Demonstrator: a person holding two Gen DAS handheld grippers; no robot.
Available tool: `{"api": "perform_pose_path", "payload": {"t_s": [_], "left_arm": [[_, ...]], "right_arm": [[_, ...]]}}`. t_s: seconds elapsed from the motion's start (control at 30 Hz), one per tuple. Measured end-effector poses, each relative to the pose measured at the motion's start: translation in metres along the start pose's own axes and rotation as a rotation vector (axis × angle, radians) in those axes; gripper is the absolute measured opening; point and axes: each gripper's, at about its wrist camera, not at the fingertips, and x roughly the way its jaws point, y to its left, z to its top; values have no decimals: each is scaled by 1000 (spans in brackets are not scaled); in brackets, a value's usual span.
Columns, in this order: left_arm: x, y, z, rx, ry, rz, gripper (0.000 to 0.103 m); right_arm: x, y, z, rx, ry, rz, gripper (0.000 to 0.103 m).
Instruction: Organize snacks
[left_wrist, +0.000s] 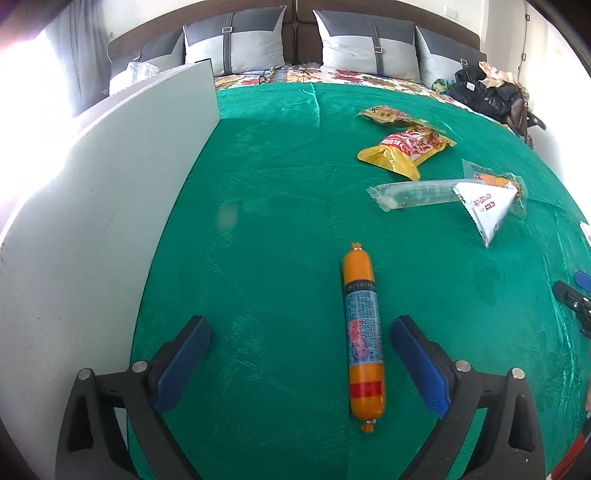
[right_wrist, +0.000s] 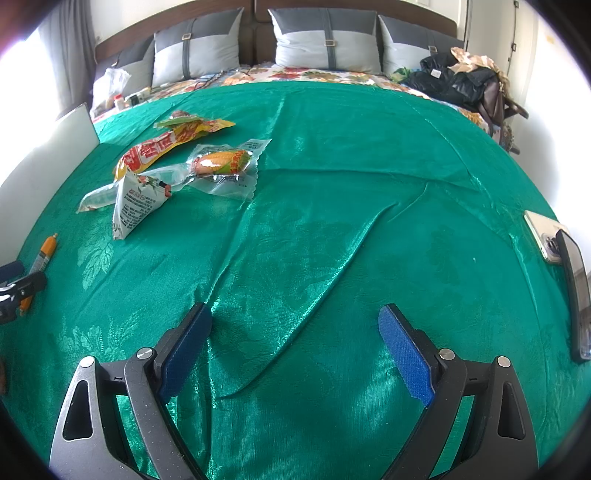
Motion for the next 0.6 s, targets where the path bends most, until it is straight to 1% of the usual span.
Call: {"api": "perform_pose_path", "payload": {"t_s": [0.1, 0.23, 0.27, 0.3, 0.37, 0.43, 0.53, 0.6], "left_arm": [[2, 1, 0, -4, -4, 3, 103], [3, 3, 1, -10, -9, -2, 103], [3, 3, 1, -11, -9, -3, 103], [3, 3, 1, -10, -9, -3, 103], [3, 3, 2, -11, -9, -4, 103], [3, 3, 2, -10, -8, -3, 103], [3, 3, 2, -10, -8, -3, 103], [3, 3, 2, -10, -8, -3, 103]], "right_arm": [[0, 0, 0, 0, 0, 0, 94], [-2, 2, -1, 19, 0, 3, 94], [-3, 6, 1, 33, -2, 30, 94], [-5, 11, 5, 47, -8, 94, 94], [-5, 30, 19, 27, -25, 178, 93], [0, 59, 40, -46, -39, 221, 93], [20, 94, 68, -121, -20, 244, 92], [35, 115, 81, -180, -8, 233, 91]]}}
